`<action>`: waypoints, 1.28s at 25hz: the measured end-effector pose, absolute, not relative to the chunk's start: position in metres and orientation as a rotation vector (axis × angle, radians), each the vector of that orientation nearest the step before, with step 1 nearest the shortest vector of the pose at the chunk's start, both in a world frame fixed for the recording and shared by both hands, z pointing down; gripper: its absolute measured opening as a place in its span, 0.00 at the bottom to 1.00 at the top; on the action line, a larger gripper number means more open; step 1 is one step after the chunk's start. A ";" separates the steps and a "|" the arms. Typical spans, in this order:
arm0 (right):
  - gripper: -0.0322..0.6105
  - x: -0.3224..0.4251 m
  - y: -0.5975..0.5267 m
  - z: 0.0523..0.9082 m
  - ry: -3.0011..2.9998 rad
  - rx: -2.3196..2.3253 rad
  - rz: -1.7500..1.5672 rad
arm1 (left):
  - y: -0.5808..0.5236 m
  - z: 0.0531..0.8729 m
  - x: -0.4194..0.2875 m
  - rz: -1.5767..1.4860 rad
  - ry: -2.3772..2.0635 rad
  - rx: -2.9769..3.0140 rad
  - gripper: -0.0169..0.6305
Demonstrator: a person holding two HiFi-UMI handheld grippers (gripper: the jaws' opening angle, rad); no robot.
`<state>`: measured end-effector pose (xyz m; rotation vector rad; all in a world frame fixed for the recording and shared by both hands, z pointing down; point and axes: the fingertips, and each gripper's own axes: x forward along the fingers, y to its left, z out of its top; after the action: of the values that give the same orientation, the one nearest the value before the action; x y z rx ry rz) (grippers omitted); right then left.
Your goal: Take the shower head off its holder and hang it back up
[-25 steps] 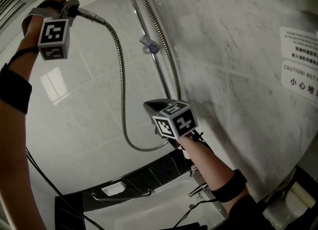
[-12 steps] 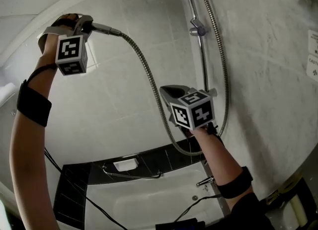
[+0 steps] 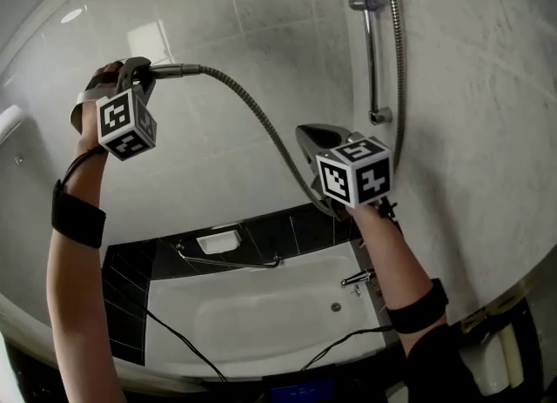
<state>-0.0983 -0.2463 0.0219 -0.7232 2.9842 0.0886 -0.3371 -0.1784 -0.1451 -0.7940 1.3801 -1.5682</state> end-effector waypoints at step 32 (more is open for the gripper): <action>0.09 -0.088 -0.195 0.285 3.171 -0.841 -0.257 | -0.082 0.311 -0.400 -0.984 2.304 -1.719 0.22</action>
<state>-0.0877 -0.1950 0.2853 -0.8410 3.1713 -0.2575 -0.4004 -0.0817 0.3110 -1.7193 2.3044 -0.9843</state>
